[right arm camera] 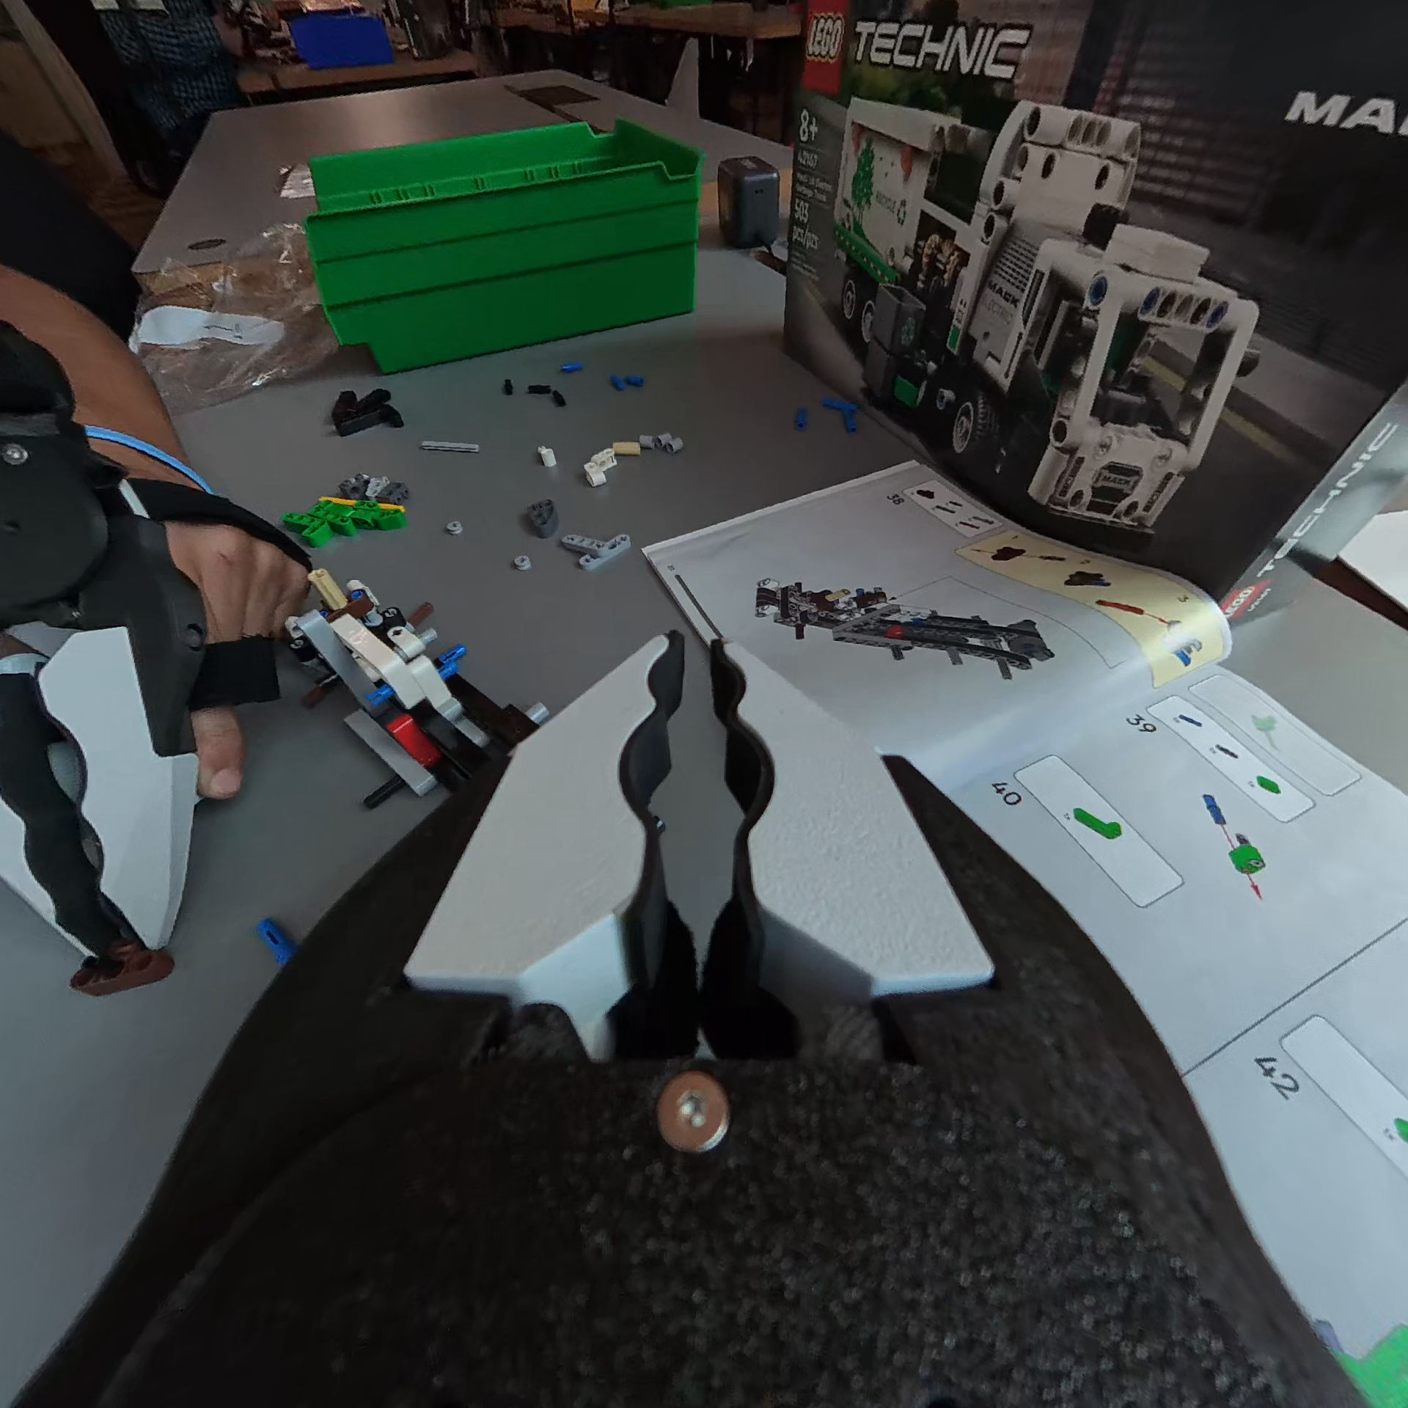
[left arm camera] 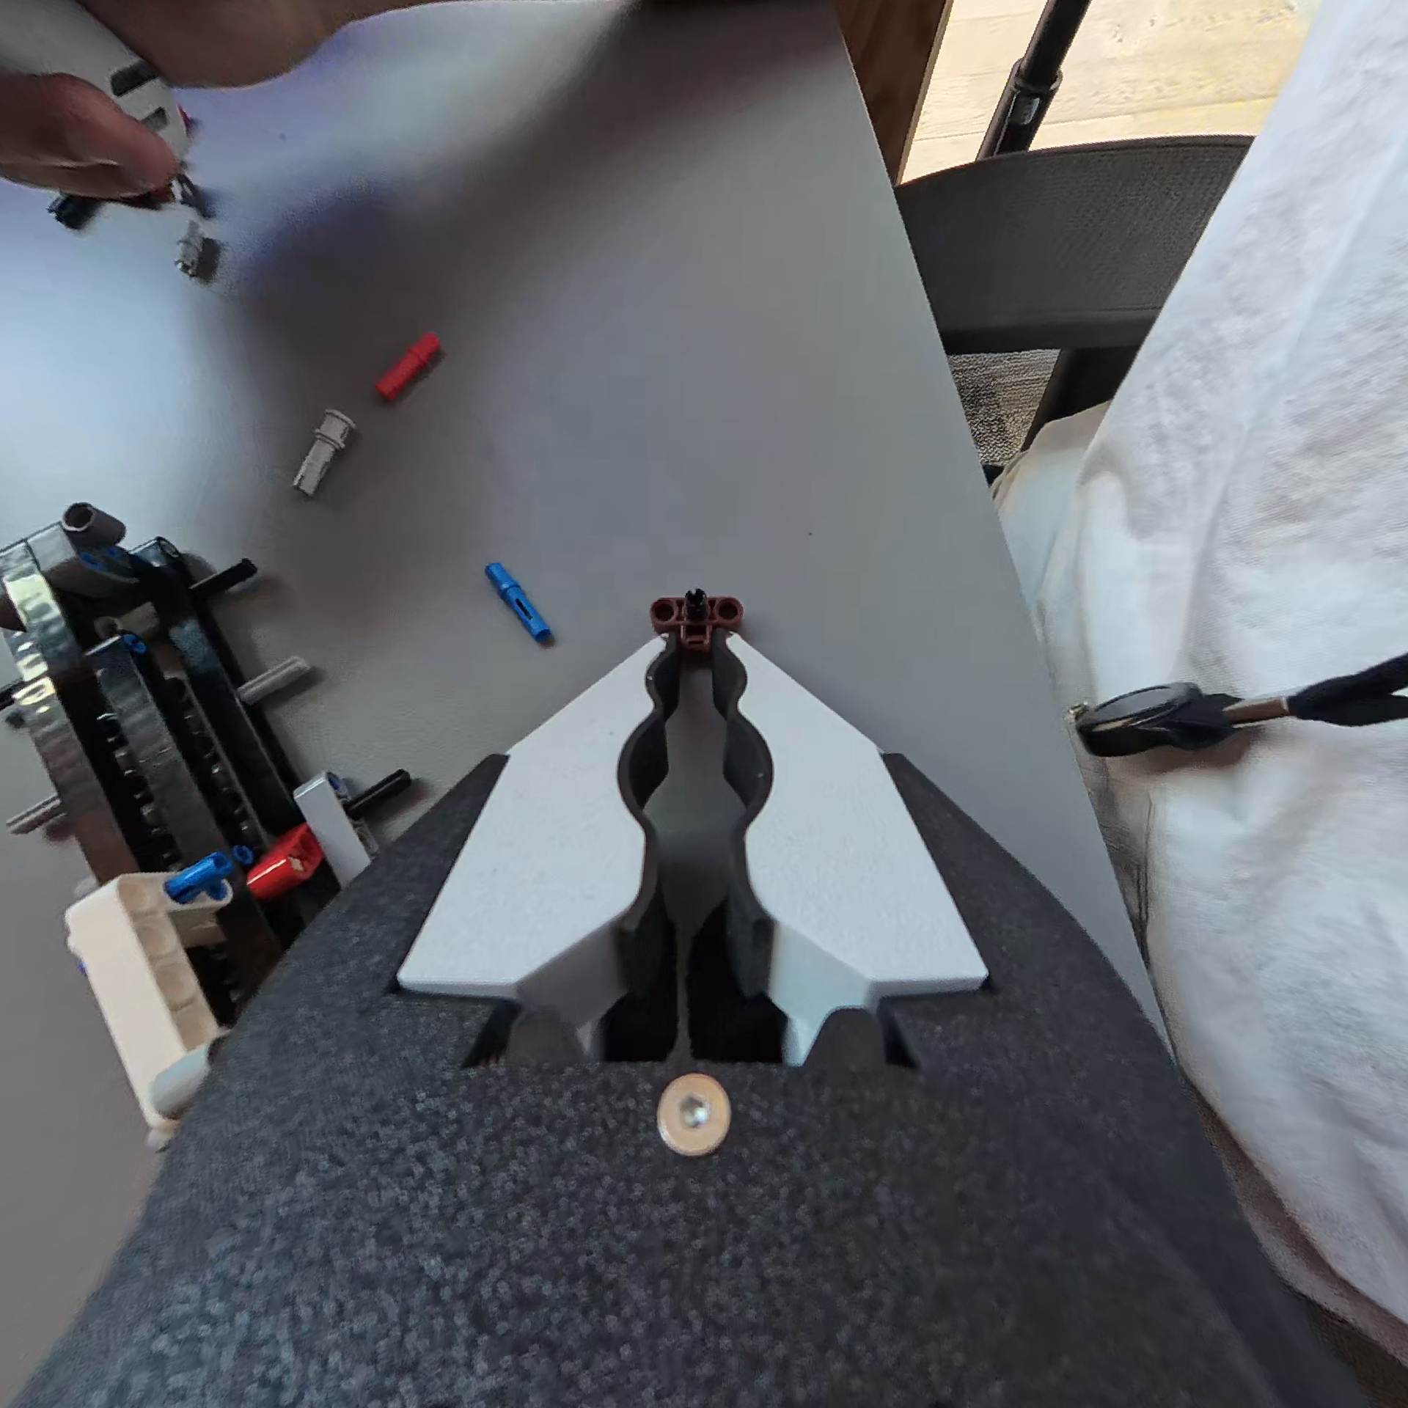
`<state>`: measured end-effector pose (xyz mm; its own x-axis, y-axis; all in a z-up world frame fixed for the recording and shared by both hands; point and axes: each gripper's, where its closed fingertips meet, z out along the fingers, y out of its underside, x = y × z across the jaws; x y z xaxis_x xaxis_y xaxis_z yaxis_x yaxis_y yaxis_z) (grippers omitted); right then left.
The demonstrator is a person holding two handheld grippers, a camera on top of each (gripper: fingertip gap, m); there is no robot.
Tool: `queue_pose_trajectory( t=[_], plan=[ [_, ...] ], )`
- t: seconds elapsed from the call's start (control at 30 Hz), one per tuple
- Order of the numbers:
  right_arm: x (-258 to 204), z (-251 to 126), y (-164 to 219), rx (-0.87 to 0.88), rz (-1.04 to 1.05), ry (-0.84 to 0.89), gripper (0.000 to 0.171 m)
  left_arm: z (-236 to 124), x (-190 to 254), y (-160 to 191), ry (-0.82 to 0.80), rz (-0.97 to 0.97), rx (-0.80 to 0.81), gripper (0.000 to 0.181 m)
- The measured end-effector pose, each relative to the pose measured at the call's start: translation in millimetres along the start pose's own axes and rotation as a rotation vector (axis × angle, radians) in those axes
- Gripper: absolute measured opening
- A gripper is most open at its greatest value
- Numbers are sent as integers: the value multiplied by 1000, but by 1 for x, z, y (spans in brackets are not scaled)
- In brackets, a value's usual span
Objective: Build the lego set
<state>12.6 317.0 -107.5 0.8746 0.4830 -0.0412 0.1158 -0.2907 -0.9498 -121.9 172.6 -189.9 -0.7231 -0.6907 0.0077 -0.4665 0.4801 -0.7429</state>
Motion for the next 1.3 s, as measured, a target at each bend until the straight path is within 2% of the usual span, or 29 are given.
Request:
queue_pose_trajectory(
  t=[0.3, 1.3],
  plan=[
    [1, -6, -9, 34, -15, 28, 3, 0, 0, 0, 0, -2, 0, 7],
    [12, -7, -3, 25, 13, 45, 0, 1, -1, 1, 36, -44, 3, 7]
  ],
)
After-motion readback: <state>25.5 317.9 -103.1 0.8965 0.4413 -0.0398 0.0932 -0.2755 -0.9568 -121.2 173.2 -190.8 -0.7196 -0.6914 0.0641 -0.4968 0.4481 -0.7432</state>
